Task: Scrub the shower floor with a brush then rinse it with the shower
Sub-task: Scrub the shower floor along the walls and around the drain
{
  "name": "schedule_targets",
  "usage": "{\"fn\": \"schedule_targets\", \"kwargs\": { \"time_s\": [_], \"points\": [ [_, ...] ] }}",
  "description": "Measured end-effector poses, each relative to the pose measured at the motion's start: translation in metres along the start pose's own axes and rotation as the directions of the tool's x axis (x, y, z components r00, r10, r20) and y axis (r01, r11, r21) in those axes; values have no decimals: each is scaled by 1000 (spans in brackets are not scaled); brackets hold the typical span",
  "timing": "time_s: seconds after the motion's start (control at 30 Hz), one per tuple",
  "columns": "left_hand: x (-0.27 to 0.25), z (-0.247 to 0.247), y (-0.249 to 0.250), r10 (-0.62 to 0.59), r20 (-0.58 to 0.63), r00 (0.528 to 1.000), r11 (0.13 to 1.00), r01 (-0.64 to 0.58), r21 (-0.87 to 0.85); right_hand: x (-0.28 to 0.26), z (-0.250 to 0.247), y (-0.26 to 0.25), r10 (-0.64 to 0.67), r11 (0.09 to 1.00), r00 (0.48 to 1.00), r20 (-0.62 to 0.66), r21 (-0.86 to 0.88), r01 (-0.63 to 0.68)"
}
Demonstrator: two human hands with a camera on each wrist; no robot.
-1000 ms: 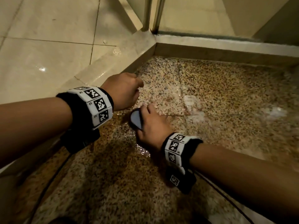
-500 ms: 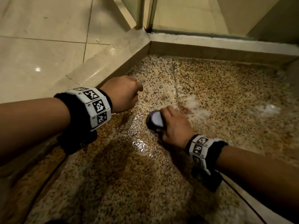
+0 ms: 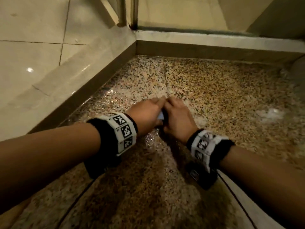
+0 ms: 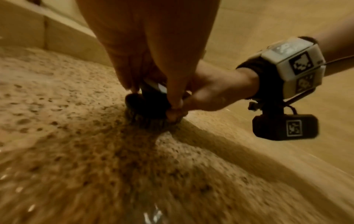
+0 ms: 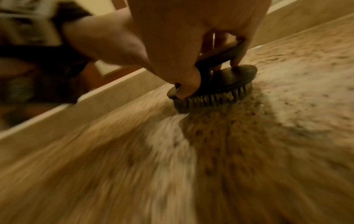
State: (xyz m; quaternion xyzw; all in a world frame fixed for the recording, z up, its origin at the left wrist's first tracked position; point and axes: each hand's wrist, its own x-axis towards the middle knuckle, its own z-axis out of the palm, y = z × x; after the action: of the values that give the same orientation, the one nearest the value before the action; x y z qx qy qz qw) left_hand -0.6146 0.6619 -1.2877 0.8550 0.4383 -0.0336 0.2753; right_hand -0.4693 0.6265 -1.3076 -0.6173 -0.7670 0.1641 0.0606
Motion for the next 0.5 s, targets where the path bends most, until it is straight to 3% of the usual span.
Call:
{"fn": "schedule_targets", "kwargs": {
  "time_s": [0.07, 0.13, 0.27, 0.33, 0.43, 0.5],
  "points": [
    [19, -7, 0, -39, -102, 994, 999, 42, 29, 33, -10, 6, 110, 993, 993, -47, -29, -111],
    [32, -16, 1, -55, -119, 991, 993, 67, 101, 43, -14, 8, 177, 983, 983, -53, -35, -179],
    [16, -22, 9, 18, 99, 995, 973, -41, 228, -13, -4, 6, -28, 999, 998, 54, -37, 30],
    [4, -16, 10, 44, 155, 987, 937, -95, 335, -23, 2, 8, -65, 997, 997, 43, -30, 67],
    [12, -19, 22, -67, 68, 995, 942, 40, 334, 10, -15, 13, 90, 996, 994, -65, 20, -89],
    [26, -26, 31, -146, 19, 989, 936, 132, 326, 33, -25, 13, 166, 986, 984, -61, 15, -166]
  ]
}}
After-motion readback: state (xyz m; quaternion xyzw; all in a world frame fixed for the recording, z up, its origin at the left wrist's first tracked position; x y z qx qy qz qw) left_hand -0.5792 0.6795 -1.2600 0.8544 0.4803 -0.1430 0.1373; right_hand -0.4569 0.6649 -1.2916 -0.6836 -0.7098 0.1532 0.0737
